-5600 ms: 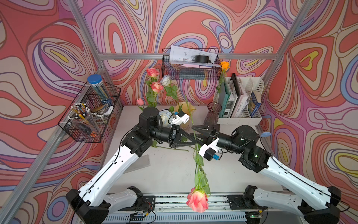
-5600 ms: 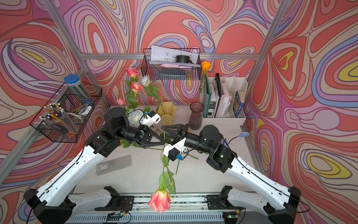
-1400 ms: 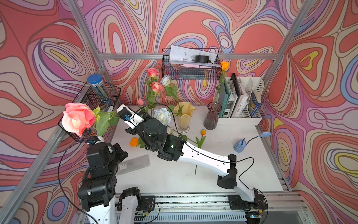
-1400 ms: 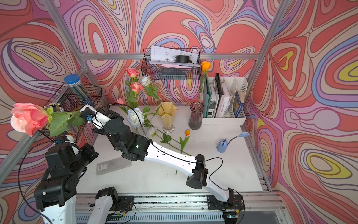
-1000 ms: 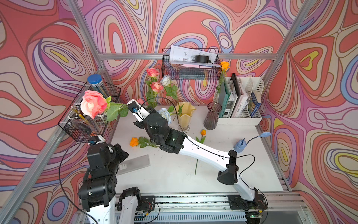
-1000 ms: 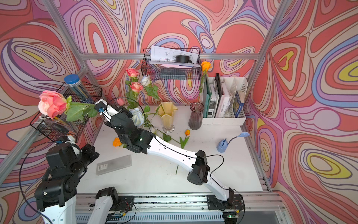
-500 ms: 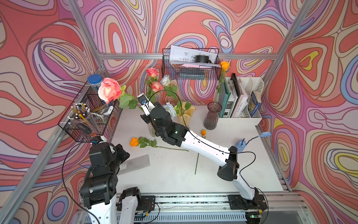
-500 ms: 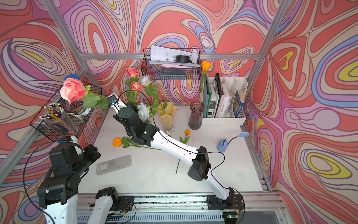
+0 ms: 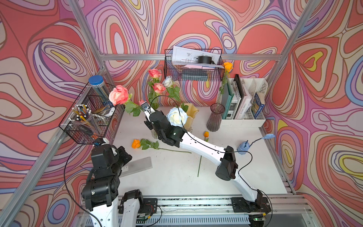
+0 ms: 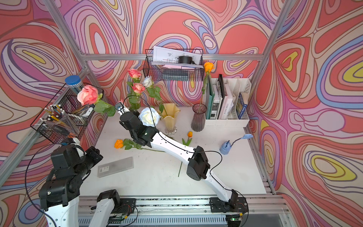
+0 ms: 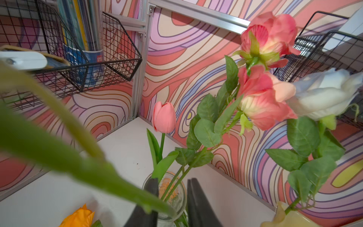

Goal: Arrange the flowers in different vases according to their colors
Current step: Insert the flower into the vase.

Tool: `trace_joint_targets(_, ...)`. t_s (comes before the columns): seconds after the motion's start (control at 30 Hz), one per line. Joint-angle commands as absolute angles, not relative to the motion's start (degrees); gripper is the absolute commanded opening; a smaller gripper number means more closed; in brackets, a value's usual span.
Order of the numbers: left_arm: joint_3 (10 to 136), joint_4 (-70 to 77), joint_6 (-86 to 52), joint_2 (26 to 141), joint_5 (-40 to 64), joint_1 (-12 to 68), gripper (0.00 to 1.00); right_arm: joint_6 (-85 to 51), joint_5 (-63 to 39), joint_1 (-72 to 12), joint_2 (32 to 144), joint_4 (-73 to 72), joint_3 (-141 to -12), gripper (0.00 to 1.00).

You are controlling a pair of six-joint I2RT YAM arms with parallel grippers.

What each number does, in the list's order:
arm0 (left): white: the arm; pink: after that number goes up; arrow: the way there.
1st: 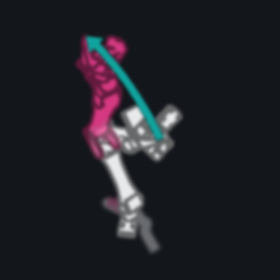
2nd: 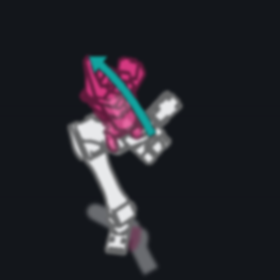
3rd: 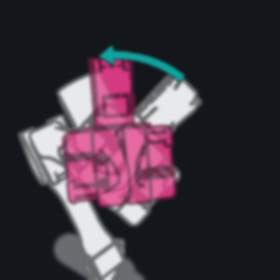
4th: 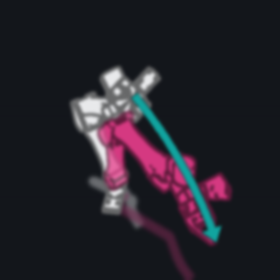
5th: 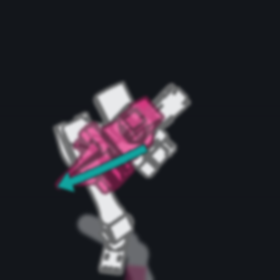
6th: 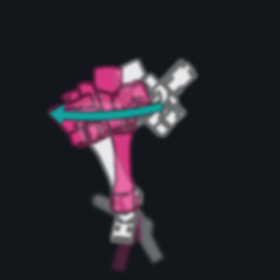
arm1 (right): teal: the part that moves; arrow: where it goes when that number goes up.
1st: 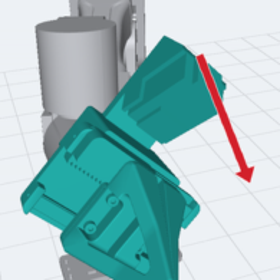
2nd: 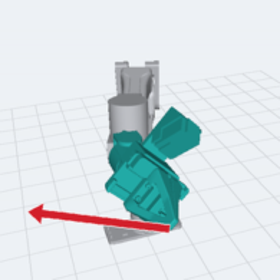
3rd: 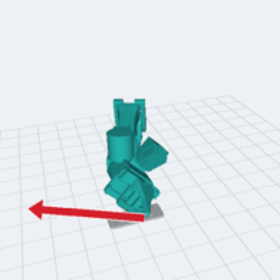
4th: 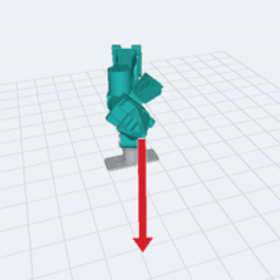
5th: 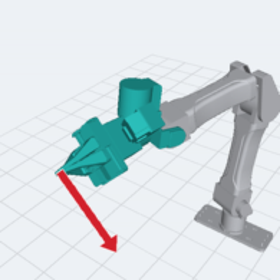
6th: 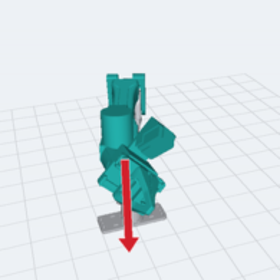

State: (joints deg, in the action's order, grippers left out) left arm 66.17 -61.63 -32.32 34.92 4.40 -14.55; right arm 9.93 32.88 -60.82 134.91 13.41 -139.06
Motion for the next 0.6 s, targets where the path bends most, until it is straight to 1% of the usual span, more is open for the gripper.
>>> trace_joint_targets(0.0, 65.57, -59.90, -31.46, 34.54, 5.44, -14.24, 0.00, 7.93, 32.20, -60.21, 134.81, 14.93, -139.32, 0.68)
trace_joint_targets(0.03, 65.69, -59.90, -31.46, 34.54, 5.50, -14.24, 0.00, 7.83, 31.81, -60.13, 134.60, 15.04, -139.35, 0.73)
trace_joint_targets(0.07, 65.75, -59.86, -31.52, 34.54, 5.77, -14.24, 0.00, 7.82, 31.48, -60.03, 134.39, 15.11, -139.68, 0.75)
trace_joint_targets(0.17, 65.96, -59.70, -31.74, 34.71, 6.88, -14.27, 0.00, 8.16, 31.00, -59.94, 133.20, 14.75, -140.44, 0.80)
trace_joint_targets(0.3, 65.96, -59.42, -31.69, 34.99, 8.55, -14.24, 0.00, 6.25, 28.87, -59.94, 130.24, 16.89, -140.28, 0.83)
trace_joint_targets(0.37, 65.86, -59.44, -31.66, 34.98, 9.03, -14.28, 0.00, 4.42, 27.32, -59.94, 128.15, 19.73, -139.33, 0.89)
trace_joint_targets(0.5, 64.63, -58.81, -31.98, 35.14, 11.16, -14.30, 0.00, 1.69, 25.15, -59.94, 124.42, 24.40, -134.86, 0.97)
trace_joint_targets(0.57, 63.76, -58.43, -32.18, 35.06, 11.75, -14.25, 0.00, 0.89, 25.26, -59.94, 121.88, 23.97, -130.36, 0.98)
